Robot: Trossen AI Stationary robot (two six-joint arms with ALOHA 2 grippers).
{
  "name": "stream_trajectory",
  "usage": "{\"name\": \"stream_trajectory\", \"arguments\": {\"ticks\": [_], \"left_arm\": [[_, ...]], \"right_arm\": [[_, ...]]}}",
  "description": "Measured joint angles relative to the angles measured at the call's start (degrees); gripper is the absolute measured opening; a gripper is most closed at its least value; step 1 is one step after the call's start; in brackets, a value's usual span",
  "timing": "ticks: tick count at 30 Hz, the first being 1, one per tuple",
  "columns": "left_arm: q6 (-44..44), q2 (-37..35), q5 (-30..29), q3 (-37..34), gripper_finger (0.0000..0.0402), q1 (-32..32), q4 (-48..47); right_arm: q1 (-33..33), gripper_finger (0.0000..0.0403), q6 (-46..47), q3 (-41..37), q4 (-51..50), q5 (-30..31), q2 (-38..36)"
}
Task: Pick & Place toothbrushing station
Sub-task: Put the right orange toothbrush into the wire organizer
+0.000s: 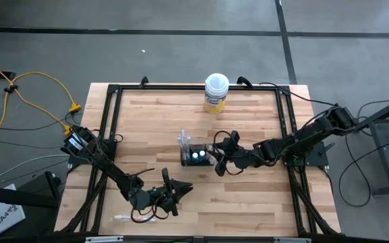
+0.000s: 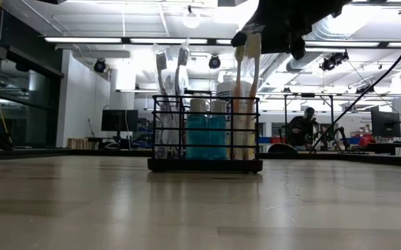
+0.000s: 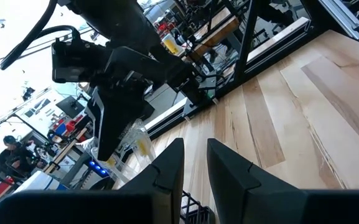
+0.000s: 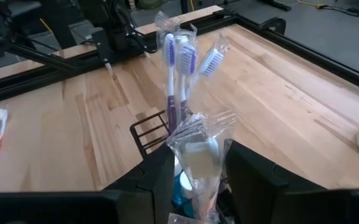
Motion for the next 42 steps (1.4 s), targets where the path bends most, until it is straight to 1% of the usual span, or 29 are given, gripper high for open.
{"name": "stream_trajectory", "arguments": {"ticks": [11, 18, 23, 29, 34, 38, 42], "left_arm": [[0.00, 0.00, 0.00, 0.00, 0.0063, 0.00, 0.00], [0.01, 0.00, 0.08, 0.00, 0.0063, 0.00, 0.03], [0.02, 0.00, 0.04, 0.00, 0.0063, 0.00, 0.03], [0.02, 0.00, 0.04, 0.00, 0.0063, 0.00, 0.04], [0.02, 0.00, 0.04, 0.00, 0.0063, 0.00, 0.04], [0.02, 0.00, 0.04, 0.00, 0.0063, 0.00, 0.04], [0.02, 0.00, 0.03, 0.00, 0.0063, 0.00, 0.04]], "right_arm": [[-0.02, 0.0130, -2.82, -0.02, 2.31, 0.18, -0.87], [0.00, 0.0130, -3.77, -0.04, 0.65, 0.33, -4.38], [0.00, 0.0130, -3.70, -0.07, -0.15, 0.18, -4.52], [0.00, 0.0130, -0.42, -0.06, -3.14, -0.81, -4.57], [0.00, 0.0131, 0.77, -0.04, -3.93, -4.19, -4.58], [0.00, 0.0143, 0.72, -0.06, -4.39, -4.41, -4.57], [-0.07, 0.0170, 0.69, -0.06, -4.57, -4.41, -4.57]]}}
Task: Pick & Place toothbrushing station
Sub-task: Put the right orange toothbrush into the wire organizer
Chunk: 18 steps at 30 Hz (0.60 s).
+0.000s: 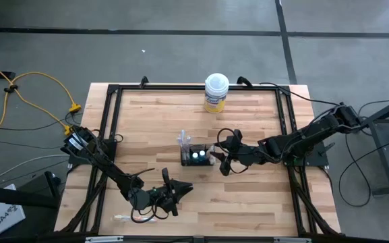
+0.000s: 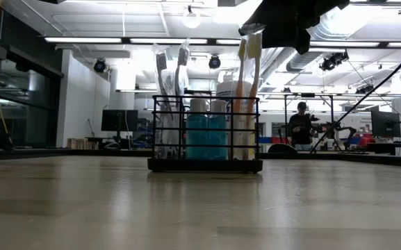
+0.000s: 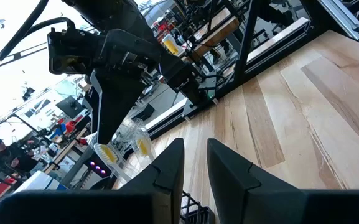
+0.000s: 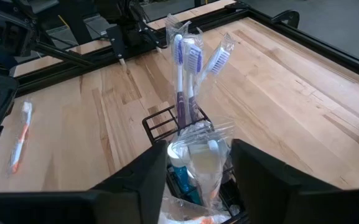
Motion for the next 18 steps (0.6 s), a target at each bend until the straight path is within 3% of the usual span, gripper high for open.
{"name": "stream_trajectory", "arguments": {"ticks": [6, 18], "left_arm": [[0.00, 0.00, -0.01, 0.00, 0.0063, 0.00, -0.02], [0.00, 0.00, -0.01, 0.00, 0.0063, 0.00, -0.02]], "right_arm": [[-0.04, 0.0199, -0.01, 0.00, 0.02, 0.01, -0.01], [-0.04, 0.0201, -0.59, -0.01, 0.11, 0.43, 0.00]]}}
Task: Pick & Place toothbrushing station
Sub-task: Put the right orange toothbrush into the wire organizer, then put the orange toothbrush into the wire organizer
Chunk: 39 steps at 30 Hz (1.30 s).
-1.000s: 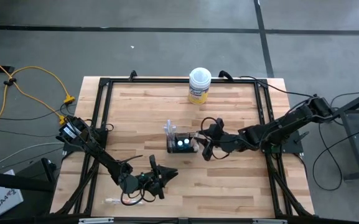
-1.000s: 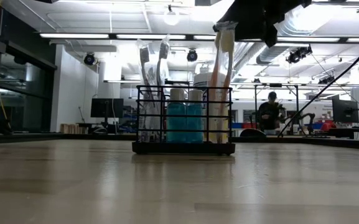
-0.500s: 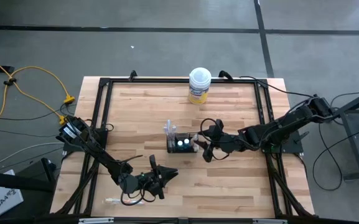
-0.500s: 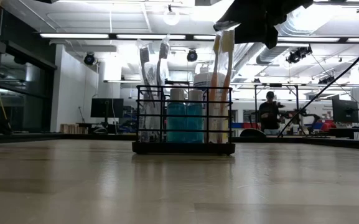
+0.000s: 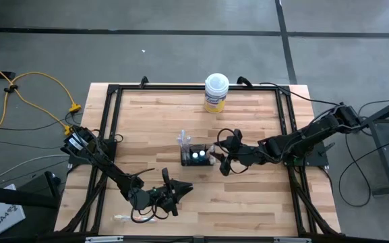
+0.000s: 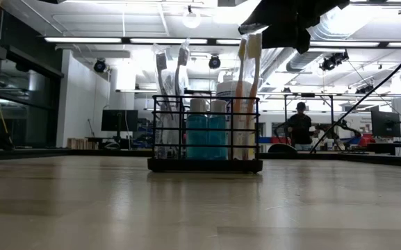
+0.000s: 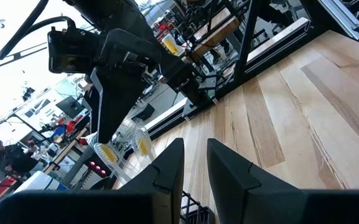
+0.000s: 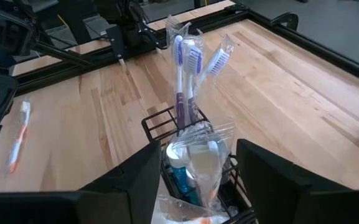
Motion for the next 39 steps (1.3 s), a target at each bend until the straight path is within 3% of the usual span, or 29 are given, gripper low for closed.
{"name": "stream_trajectory", "arguments": {"ticks": [9, 20, 32, 39], "left_arm": [[0.00, 0.00, 0.00, 0.00, 0.0063, -0.02, 0.02], [0.00, 0.00, 0.02, 0.00, 0.0063, -0.02, 0.00], [-0.61, -0.51, -0.02, 0.00, 0.0063, -2.33, -0.14], [-9.02, -4.94, -0.37, 0.00, 0.0063, -7.42, -2.71]], "right_arm": [[0.00, 0.0201, -3.77, 0.02, 2.84, 0.95, -0.18], [0.33, 0.0201, -4.44, 0.07, 2.92, 0.88, -5.84], [4.99, 0.0201, 1.98, 0.07, 3.22, -8.53, -6.43], [9.81, 0.0201, 6.00, 0.07, 3.54, -8.34, -6.27]]}}
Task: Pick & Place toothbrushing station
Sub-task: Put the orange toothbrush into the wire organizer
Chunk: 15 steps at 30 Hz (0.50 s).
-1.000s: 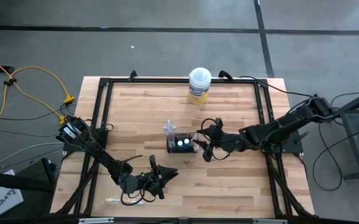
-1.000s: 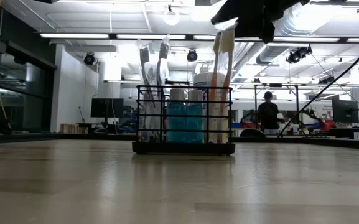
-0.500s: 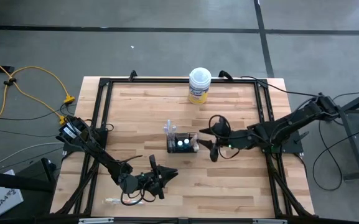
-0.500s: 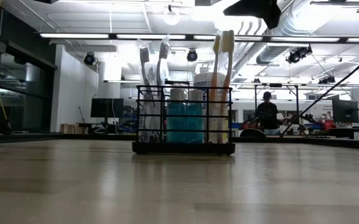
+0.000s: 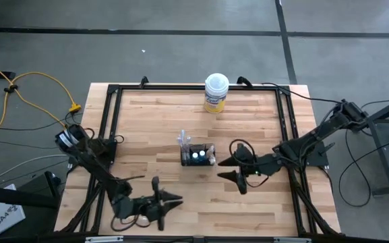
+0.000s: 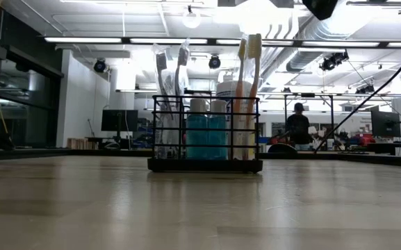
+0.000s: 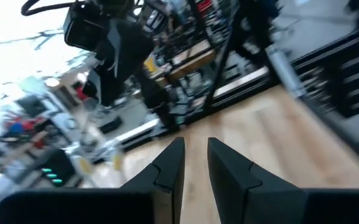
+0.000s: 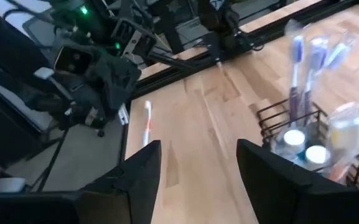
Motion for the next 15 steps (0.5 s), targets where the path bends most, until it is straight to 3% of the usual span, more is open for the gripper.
{"name": "stream_trajectory", "arguments": {"ticks": [6, 12, 15], "left_arm": [[-13.58, -1.53, 0.20, 0.00, 0.0063, -4.78, -6.51], [-13.70, -1.59, -5.22, 0.00, 0.0063, -8.38, -4.09], [-16.79, -1.64, -5.25, 0.00, 0.0063, -9.41, -4.12]], "right_arm": [[3.27, 0.0201, 0.33, -0.04, -0.03, 2.73, 0.29], [5.06, 0.0201, 0.20, -0.04, -0.04, 4.04, 0.29], [5.77, 0.0201, 0.19, -0.04, -0.03, 4.85, 0.29]]}}
